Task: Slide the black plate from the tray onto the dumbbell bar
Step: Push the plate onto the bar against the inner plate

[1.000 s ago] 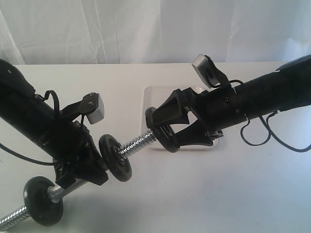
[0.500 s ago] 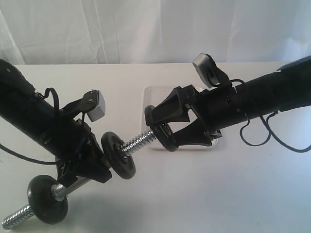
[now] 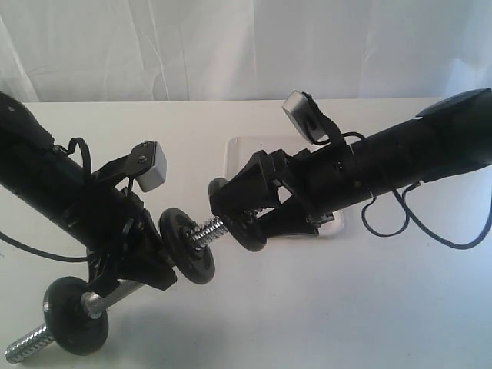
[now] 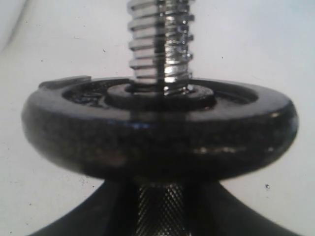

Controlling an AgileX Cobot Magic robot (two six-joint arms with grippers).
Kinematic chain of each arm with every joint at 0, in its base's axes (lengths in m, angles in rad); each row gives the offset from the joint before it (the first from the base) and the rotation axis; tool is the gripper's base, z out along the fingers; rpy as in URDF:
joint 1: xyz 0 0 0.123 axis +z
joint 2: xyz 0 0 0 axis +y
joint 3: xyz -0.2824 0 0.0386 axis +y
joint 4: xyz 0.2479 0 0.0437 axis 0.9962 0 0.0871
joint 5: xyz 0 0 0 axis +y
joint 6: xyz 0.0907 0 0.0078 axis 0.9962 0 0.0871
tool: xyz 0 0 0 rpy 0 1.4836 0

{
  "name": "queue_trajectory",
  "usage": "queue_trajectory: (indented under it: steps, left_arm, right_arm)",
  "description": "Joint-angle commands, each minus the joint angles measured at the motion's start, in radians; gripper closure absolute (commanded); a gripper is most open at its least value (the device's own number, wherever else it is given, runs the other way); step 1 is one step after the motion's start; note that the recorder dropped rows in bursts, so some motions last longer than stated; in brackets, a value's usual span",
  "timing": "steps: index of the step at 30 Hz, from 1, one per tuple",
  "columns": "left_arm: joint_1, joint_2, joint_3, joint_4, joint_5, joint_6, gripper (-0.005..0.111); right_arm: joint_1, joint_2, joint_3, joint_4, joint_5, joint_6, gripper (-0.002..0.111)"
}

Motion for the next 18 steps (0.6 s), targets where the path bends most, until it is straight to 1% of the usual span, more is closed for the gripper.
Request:
queue_trajectory:
  steps: [1, 8, 18]
  left_arm:
    - [-0.003, -0.039, -0.025, -0.173, 0.061, -0.007, 0.107]
    - [-0.003, -0.039, -0.025, -0.173, 0.061, -0.007, 0.107]
    - [-0.003, -0.039, -0.025, -0.173, 0.061, -0.007, 0.107]
  right_arm:
    - [0.006, -0.013, -0.004, 0.074, 0.055, -0.021, 0.108]
    - [0.086, -0.013, -0.004, 0.074, 0.028, -0.047, 0.108]
    - [0.095, -0.013, -0.004, 0.074, 0.03, -0.047, 0.108]
